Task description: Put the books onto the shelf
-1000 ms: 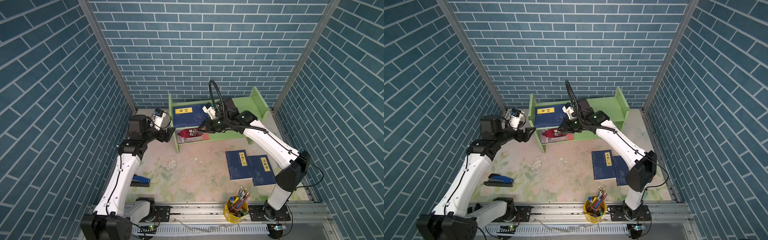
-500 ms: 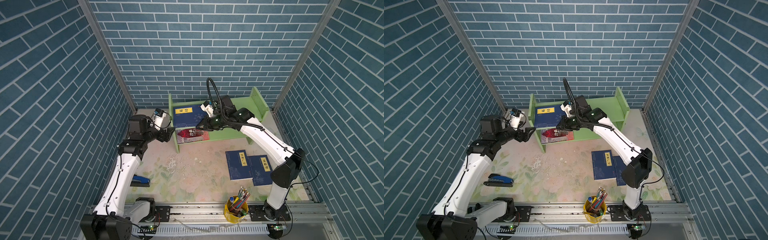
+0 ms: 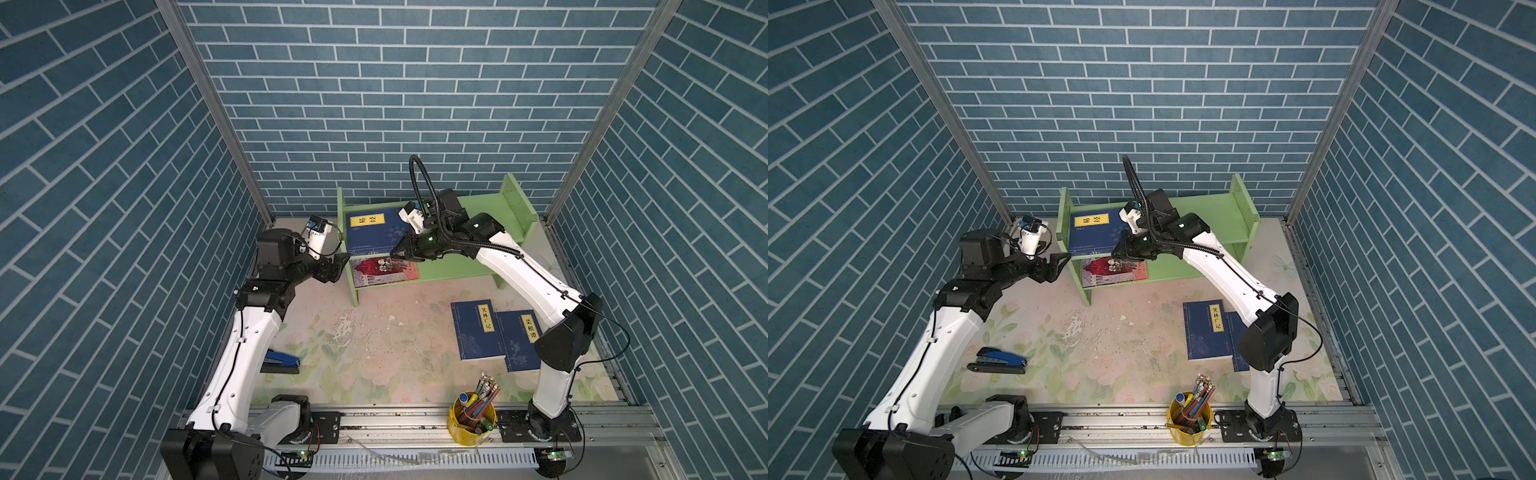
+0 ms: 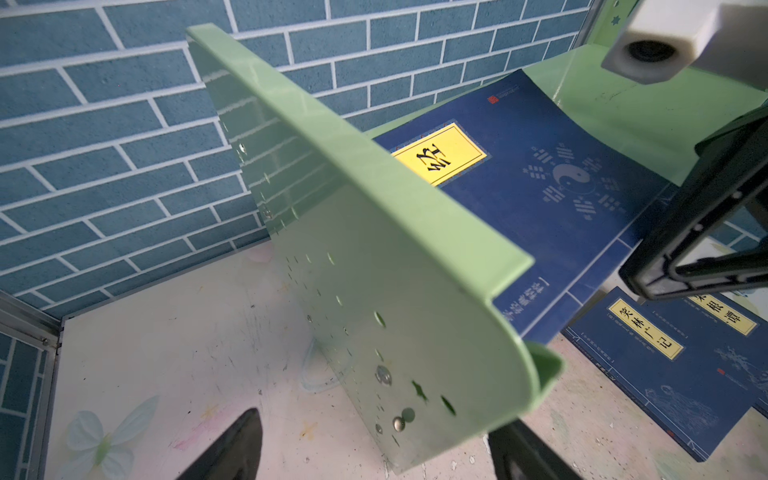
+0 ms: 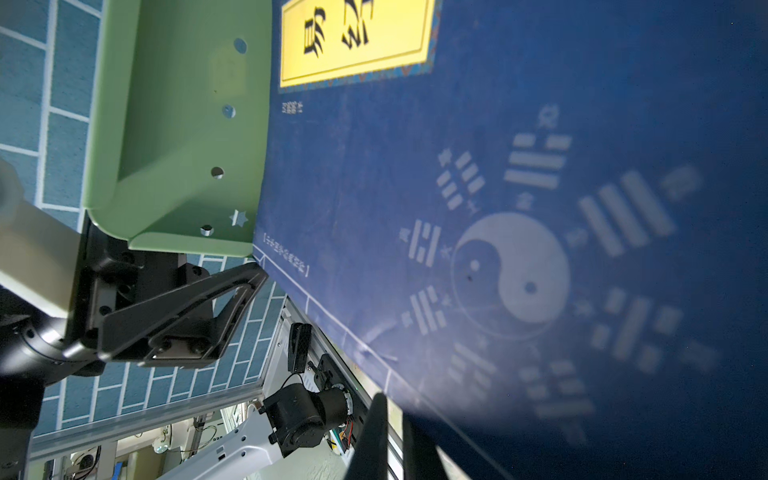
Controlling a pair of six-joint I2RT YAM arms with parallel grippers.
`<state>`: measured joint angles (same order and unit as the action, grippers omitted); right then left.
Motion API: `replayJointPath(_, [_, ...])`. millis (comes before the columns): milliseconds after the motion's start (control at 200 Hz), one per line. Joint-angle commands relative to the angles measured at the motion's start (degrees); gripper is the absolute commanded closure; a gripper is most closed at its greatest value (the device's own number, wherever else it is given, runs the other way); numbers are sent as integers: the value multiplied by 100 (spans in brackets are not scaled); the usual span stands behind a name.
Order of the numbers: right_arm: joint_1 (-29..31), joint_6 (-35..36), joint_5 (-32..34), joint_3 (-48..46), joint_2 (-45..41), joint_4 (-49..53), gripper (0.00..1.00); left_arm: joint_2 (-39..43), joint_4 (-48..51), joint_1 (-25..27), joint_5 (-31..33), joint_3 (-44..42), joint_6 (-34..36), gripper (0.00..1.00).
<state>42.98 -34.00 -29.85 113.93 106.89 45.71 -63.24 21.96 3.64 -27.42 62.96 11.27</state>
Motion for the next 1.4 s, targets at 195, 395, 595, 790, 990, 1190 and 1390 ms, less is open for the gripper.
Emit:
replayJointPath(195, [18, 192, -59, 226, 35, 122, 88, 36, -33, 23, 52, -47, -19, 14])
replayJointPath(395, [26, 45, -232, 30, -203, -76, 85, 53, -7, 23, 246, 1, -63, 14])
replayJointPath(595, [22, 31, -48, -260, -681, -147, 76, 102, 75, 23, 181, 23, -152, 15])
replayJointPath(790, [8, 164, 348, -250, -1028, 112, 70, 284, 380, 23, 62, 100, -292, 14])
replayJointPath(990, [-33, 357, 1526, -391, -1638, 668, 65, 672, 1272, 23, -199, 371, -300, 12])
replayJointPath(1190, [-120, 51, 2863, -2075, -3048, 522, 60, 1198, 2214, 23, -1209, 414, -443, 10])
replayJointPath(1390, [-474, -686, 3431, -4247, -4462, 51, 51, 1573, 2437, 23, -1969, 129, -582, 8])
